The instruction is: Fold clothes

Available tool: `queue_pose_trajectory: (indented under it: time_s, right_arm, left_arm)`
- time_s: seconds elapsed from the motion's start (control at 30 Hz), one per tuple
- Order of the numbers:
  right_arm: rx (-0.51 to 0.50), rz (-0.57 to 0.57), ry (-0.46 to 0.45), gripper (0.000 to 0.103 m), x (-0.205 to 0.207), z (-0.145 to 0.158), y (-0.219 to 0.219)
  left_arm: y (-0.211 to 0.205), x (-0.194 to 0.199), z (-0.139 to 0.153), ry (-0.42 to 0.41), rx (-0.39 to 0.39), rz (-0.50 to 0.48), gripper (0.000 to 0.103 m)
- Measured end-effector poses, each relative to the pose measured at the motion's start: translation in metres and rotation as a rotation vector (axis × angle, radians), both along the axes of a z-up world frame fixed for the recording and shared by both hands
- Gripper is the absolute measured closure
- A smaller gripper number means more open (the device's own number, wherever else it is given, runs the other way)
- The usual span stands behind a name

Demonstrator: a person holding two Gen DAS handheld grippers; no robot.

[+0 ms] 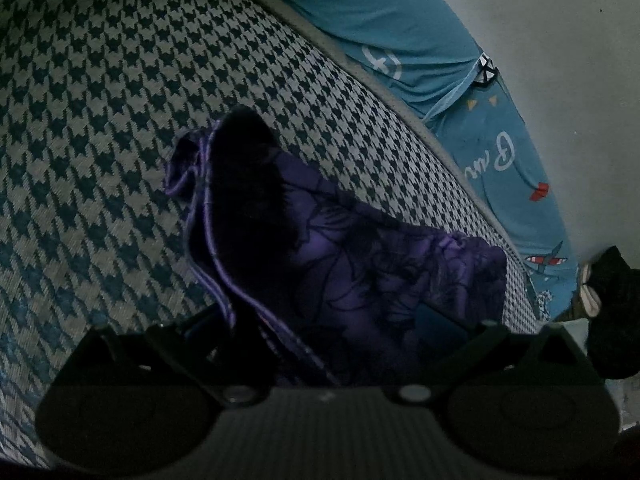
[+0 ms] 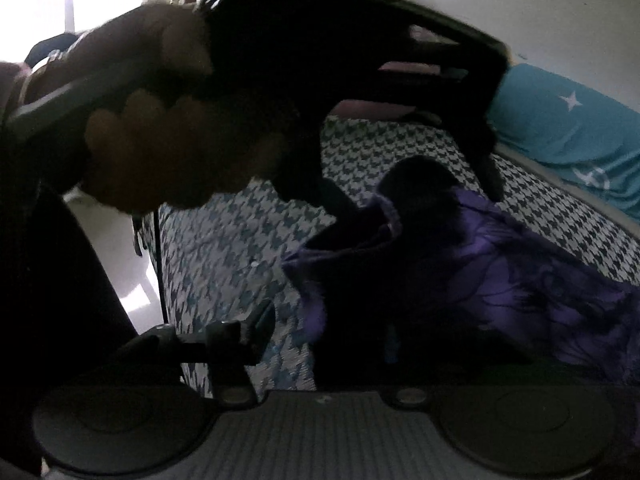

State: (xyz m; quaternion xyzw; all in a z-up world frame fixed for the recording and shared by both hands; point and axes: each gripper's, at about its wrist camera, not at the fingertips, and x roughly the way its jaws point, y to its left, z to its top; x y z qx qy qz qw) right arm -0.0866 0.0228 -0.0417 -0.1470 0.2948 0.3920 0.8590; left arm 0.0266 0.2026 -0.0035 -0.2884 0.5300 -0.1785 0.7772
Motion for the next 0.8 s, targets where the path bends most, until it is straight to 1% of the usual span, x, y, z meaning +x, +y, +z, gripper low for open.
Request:
queue_pose_trajectory:
  time_s: [0.17, 0.3, 0.33, 0.37, 0.43, 0.53, 0.67, 0.8]
  right_arm:
    - [-0.03, -0.02, -0.073, 0.045, -0.003, -0.006, 0.012]
    - [-0.058, -0.078, -0.118, 0.045, 0.005, -0.014, 0.018]
    - [-0.064, -0.092, -0.122, 0.052, 0.007, -0.015, 0.019]
    - [-0.067, -0.104, -0.12, 0.069, 0.01, -0.015, 0.017]
    - [-0.07, -0.129, -0.116, 0.089, 0.016, -0.015, 0.014]
    - [-0.037, -0.159, -0.112, 0.091, 0.019, -0.007, 0.003]
    - [0.001, -0.181, -0.116, 0.092, 0.019, 0.004, -0.008]
    - [0.018, -0.183, -0.12, 0.092, 0.018, 0.009, -0.012]
  left_arm:
    - [0.001, -0.001, 0.0, 0.004, -0.013, 0.003, 0.0]
    - [-0.002, 0.001, 0.001, 0.005, -0.005, -0.002, 0.0]
    - [-0.003, 0.001, 0.001, 0.005, -0.005, -0.003, 0.0]
    - [-0.003, 0.001, 0.001, 0.005, -0.007, -0.005, 0.0]
    - [-0.004, 0.002, 0.001, 0.008, -0.011, -0.005, 0.0]
    - [-0.004, 0.003, 0.0, 0.011, -0.018, -0.005, 0.0]
    - [0.006, 0.008, 0.0, -0.009, 0.037, 0.042, 0.0]
    - [0.012, 0.014, -0.006, 0.005, 0.063, 0.069, 0.0]
